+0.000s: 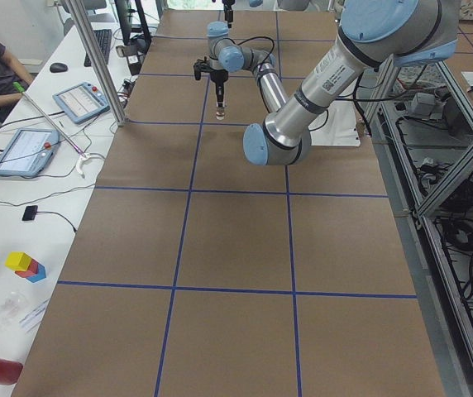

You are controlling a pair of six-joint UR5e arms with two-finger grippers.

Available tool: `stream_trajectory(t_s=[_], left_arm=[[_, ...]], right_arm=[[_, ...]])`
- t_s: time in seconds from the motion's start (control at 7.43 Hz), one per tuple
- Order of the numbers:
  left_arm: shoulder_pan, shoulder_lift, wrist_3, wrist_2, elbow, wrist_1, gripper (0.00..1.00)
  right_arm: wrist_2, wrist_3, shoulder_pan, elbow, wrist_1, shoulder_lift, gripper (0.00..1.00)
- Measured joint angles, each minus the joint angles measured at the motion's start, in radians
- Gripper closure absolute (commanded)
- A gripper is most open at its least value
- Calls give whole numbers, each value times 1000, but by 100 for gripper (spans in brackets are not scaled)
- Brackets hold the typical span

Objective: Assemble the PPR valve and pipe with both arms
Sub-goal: 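Lift the valve with the left gripper and carry it to table center, then lower the valve upright onto the table center with the left gripper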

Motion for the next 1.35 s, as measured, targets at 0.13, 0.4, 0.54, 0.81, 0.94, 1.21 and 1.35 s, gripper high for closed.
stream_trajectory(t_s=[0.13,0.4,0.54,0.81,0.94,1.21,1.35], left_arm=[[7,-34,-12,2,63,-27,100],[11,-54,-16,4,105,-32,100],[10,-54,-9,8,109,-18,100],[6,-54,6,19,110,0,100],[5,-51,9,20,110,2,100],[3,-45,8,18,109,-2,100],[3,-44,7,17,109,-4,100]], right_arm=[[0,0,0,0,0,-1,0],[0,0,0,-1,0,-1,0],[-1,0,0,-1,0,-1,0],[-1,0,0,0,0,-1,0],[-1,0,0,0,0,-2,0],[-1,0,0,0,0,-4,0],[-1,0,0,-1,0,-4,0]])
